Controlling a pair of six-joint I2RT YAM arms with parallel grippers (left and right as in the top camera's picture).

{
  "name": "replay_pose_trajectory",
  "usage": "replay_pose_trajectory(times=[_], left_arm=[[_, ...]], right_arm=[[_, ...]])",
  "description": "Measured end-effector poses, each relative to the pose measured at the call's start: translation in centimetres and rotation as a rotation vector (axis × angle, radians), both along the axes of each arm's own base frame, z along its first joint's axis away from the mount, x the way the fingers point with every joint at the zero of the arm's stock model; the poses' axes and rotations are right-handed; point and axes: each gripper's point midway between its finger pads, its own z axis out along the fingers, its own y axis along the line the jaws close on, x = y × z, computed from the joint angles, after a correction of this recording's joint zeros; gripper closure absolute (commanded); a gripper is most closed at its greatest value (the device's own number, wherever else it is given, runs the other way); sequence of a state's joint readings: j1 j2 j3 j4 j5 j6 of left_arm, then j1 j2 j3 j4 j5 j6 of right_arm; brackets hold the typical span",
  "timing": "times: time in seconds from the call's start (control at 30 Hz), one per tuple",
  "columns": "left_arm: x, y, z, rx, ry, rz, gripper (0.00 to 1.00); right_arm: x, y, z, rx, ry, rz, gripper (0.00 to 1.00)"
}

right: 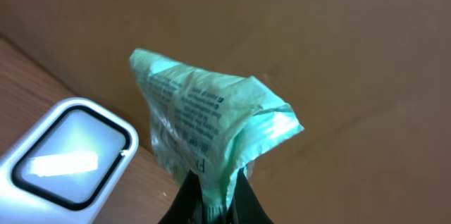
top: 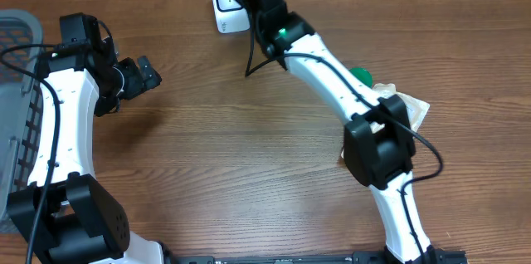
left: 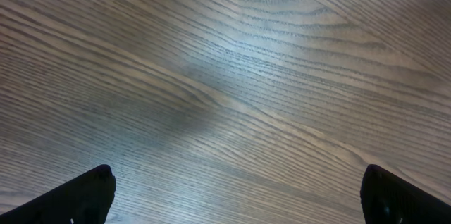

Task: Scan the item barcode
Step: 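Release with the left gripper and raise the tissue pack to the scanner with the right, then carry the tissue pack right and lower it beside the bread bag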

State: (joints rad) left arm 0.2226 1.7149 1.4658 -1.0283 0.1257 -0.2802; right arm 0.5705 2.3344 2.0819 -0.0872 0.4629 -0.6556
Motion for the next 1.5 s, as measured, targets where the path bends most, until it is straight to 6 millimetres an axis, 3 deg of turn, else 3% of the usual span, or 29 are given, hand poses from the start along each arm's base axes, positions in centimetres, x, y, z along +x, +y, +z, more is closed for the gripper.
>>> replay_pose_trajectory(times=[0.2,0.43,1.13,1.5], left_arm=[[0.0,0.0,0.0,0.0,0.0,0.0,0.0],[0.0,0.0,0.0,0.0,0.0,0.0,0.01],[0.0,0.0,0.0,0.0,0.0,0.0,0.01],[0.0,0.0,0.0,0.0,0.0,0.0,0.0]], right_arm=[[0.9,1.8,-2.4,-0.216,-0.088,0.04,0.96],[1.3,1.7,-5.3,-0.348,-0.067,0.047,0.96],[1.0,2.0,-6.1,-0.394,-0.044,0.071,0.96],[0.1,3.6,-6.1,-0.393,-0.049,0.095,0.96]])
